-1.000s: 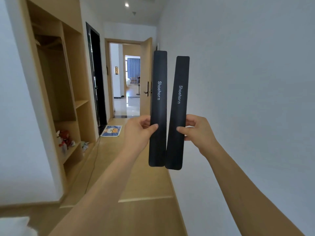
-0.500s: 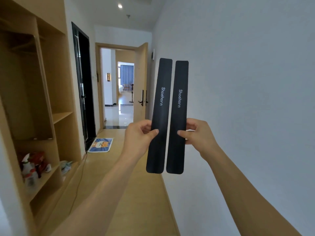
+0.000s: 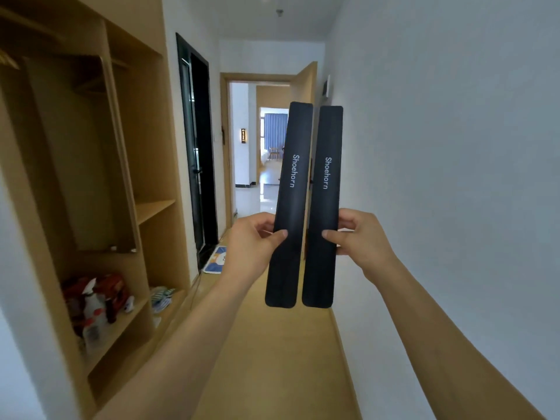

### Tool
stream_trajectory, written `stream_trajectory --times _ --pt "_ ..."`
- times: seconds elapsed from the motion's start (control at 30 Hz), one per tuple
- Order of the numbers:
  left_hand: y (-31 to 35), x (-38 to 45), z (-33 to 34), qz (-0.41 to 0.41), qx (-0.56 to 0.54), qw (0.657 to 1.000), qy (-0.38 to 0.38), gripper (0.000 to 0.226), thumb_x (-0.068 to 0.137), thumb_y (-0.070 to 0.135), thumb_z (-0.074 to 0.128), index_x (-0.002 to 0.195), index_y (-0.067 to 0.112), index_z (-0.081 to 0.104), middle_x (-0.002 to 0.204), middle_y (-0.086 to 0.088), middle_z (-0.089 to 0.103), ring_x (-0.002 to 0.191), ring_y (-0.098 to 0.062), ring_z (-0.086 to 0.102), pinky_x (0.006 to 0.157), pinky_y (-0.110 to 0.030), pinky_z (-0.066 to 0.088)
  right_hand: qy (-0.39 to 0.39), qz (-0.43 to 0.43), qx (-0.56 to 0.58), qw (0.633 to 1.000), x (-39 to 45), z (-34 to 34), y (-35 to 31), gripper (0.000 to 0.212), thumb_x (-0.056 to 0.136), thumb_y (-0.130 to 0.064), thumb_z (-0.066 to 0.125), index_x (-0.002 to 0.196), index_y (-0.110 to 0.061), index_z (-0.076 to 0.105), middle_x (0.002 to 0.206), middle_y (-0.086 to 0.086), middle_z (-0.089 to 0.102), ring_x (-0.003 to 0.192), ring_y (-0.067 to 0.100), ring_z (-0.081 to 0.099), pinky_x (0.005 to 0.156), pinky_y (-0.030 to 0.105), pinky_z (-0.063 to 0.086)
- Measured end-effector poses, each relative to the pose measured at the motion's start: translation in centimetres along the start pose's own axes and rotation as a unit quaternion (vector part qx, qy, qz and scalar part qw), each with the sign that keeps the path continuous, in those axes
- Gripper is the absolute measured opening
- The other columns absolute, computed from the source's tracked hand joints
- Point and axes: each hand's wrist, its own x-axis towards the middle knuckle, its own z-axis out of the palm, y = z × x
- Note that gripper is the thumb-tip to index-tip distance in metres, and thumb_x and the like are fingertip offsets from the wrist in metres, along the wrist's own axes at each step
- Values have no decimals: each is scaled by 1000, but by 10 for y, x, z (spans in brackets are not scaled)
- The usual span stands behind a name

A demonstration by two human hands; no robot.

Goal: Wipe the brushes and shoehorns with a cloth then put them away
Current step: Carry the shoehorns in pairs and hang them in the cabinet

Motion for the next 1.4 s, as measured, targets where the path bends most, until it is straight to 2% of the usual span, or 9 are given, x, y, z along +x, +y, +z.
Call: stream_trajectory --times 0.2,0.47,0.63,0.77,0.9,1.1,1.23,1.33,1.4 --pt "-56 109 6 -23 65 996 52 12 89 15 70 100 16 73 91 4 73 86 -10 69 79 -36 61 -66 -34 38 997 136 32 49 32 88 -1 70 99 -31 69 102 1 74 94 15 71 70 31 63" --pt "-138 227 17 -47 110 987 106 11 88 16 71 98 21 73 91 11 72 85 -3 68 77 -25 59 -129 -32 52 990 298 76 115 30 89 -3 70 116 -15 70 108 4 73 101 23 70 81 44 62" --pt "-196 293 25 -45 128 984 112 10 88 15 71 96 20 73 88 12 73 82 -2 68 73 -20 57 -147 -34 59 987 371 107 158 26 88 0 69 102 -22 72 98 2 74 91 20 72 71 34 63" --pt "-249 349 32 -37 124 985 111 9 88 13 70 94 18 73 86 11 72 79 1 67 66 -10 53 -147 -29 48 987 432 132 193 25 88 0 69 109 -14 73 101 5 75 92 21 72 73 36 63" --pt "-305 417 31 -51 102 988 104 9 88 12 71 97 14 74 90 4 74 84 -8 69 77 -25 59 -141 -26 41 989 502 163 223 27 88 1 69 111 -13 72 100 6 74 91 22 72 66 29 61" --pt "-371 540 13 -46 98 990 87 11 86 10 72 96 14 74 89 2 74 86 -11 69 83 -36 59 -123 -26 34 991 625 216 245 28 88 2 69 113 -11 71 105 11 73 95 27 71 77 45 63" --pt "-415 606 2 -36 106 990 84 11 86 12 72 96 17 74 89 6 73 86 -9 68 83 -37 59 -117 -29 42 992 690 248 263 27 87 2 69 104 -20 72 103 10 73 93 23 72 74 39 63" --pt "-450 642 -5 -37 108 989 89 11 86 12 73 95 18 74 88 8 73 84 -6 68 82 -35 59 -120 -28 51 991 728 273 281 33 87 2 70 92 -30 69 95 2 73 82 12 71 63 24 61" --pt "-475 664 -12 -39 114 988 94 11 86 14 73 93 23 73 87 12 72 82 -2 67 80 -31 60 -126 -30 61 990 754 291 292 34 87 2 70 91 -32 69 94 0 72 81 11 71 63 24 61"
